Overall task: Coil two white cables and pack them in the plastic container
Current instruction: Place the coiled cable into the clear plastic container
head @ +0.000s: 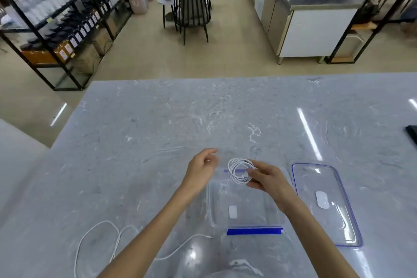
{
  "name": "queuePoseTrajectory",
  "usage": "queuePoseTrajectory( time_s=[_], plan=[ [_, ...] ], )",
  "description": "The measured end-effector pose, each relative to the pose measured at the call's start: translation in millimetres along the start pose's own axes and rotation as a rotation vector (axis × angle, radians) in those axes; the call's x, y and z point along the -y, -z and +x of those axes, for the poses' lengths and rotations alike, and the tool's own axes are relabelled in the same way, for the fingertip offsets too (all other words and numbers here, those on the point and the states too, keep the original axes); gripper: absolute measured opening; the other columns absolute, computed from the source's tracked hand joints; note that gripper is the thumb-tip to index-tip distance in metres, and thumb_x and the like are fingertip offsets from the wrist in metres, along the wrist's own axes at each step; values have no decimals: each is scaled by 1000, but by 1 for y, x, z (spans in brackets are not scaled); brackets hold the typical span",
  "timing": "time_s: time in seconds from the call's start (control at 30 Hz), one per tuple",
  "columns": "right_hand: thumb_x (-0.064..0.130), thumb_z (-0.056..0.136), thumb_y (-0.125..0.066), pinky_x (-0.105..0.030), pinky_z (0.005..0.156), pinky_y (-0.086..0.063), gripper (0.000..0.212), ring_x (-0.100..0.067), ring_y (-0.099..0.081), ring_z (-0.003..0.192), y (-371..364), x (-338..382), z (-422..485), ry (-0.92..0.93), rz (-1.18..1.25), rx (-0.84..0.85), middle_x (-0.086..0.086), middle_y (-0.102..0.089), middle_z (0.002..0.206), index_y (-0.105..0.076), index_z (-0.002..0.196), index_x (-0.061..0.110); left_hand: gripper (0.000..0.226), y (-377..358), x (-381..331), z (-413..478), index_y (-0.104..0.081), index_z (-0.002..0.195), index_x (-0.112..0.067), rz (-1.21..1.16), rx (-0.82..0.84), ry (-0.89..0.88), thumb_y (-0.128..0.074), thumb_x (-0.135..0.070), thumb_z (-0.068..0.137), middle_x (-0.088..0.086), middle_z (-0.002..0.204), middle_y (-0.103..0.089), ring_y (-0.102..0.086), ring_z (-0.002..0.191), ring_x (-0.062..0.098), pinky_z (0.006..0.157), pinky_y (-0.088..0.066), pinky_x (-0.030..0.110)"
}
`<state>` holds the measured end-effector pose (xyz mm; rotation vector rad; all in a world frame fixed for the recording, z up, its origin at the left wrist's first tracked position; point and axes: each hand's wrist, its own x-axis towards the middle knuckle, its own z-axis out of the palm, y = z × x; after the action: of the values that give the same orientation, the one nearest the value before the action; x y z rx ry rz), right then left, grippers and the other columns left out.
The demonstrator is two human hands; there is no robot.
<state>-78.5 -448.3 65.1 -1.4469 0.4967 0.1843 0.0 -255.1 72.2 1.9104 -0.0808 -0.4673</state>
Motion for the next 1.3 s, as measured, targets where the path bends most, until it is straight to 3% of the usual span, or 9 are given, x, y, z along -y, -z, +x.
queuePoseTrajectory(
  time_s=[0.07, 0.13, 0.33, 0.43, 0.53, 0.8, 0.93, 1.1, 1.3],
  plan=[
    [2, 94, -56, -20, 69, -60, 28, -15, -67, 79, 3, -32, 2, -98, -69, -42, -6, -71, 85, -72, 114, 12, 32, -4, 35, -6, -59, 129, -15, 118, -74, 69, -54, -18, 97, 4, 107, -67, -63, 91, 11, 80, -48, 20],
    [-2, 92, -56, -24, 69, -60, 28, -15, -65, 73, 3, -58, 7, -175, -113, -67, -5, -70, 78, -72, 111, 9, 37, -9, 64, -10, -56, 131, -12, 224, -87, 125, -56, -16, 95, 11, 115, -65, -63, 100, 22, 88, -49, 29],
    [0, 92, -56, -24, 62, -59, 28, -19, -66, 76, -18, -97, 39, -253, -160, -134, -13, -71, 93, -70, 115, 5, 45, -28, 102, -18, -43, 142, -13, 206, 69, 244, -51, -16, 97, 9, 117, -57, -58, 107, 27, 89, -44, 30],
    [8, 95, -56, -41, 77, -61, 25, -27, -69, 87, -32, -104, 54, -229, -197, -197, -16, -73, 102, -71, 115, 8, 30, -30, 104, -17, -51, 128, -20, 163, 69, 233, -47, -16, 98, -4, 101, -62, -60, 94, 21, 75, -45, 17],
    [12, 95, -57, -50, 92, -56, 25, -29, -69, 99, -39, -104, 62, -186, -271, -213, -14, -73, 109, -70, 116, 10, 37, -29, 103, -15, -49, 135, -16, 129, 73, 247, -46, -19, 99, 2, 112, -64, -62, 101, 21, 89, -49, 30],
    [24, 101, -45, -37, 95, -50, 35, -30, -65, 110, -46, -102, 62, -96, -681, -118, -13, -70, 122, -61, 131, 15, 49, -29, 108, -16, -33, 149, -14, 167, 93, 273, -42, -24, 102, 15, 144, -49, -50, 130, 28, 110, -39, 43],
    [23, 102, -44, -37, 100, -47, 41, -29, -61, 117, -44, -107, 59, -161, -589, -160, -14, -63, 132, -50, 140, 10, 50, -29, 107, -15, -31, 151, -16, 183, 100, 283, -42, -25, 102, 14, 146, -47, -49, 131, 28, 111, -39, 43],
    [19, 101, -43, -48, 99, -52, 31, -26, -65, 106, -40, -109, 56, -197, -427, -139, -12, -70, 118, -64, 122, 11, 49, -27, 107, -15, -31, 150, -17, 193, 125, 277, -41, -26, 102, 8, 137, -51, -52, 123, 22, 105, -42, 37],
    [19, 99, -45, -49, 96, -54, 25, -28, -67, 99, -40, -105, 52, -180, -380, -113, -8, -73, 102, -70, 100, 19, 44, -25, 104, -13, -36, 145, -18, 225, 147, 276, -41, -26, 102, -8, 105, -55, -57, 89, 5, 73, -43, 18]
  ],
)
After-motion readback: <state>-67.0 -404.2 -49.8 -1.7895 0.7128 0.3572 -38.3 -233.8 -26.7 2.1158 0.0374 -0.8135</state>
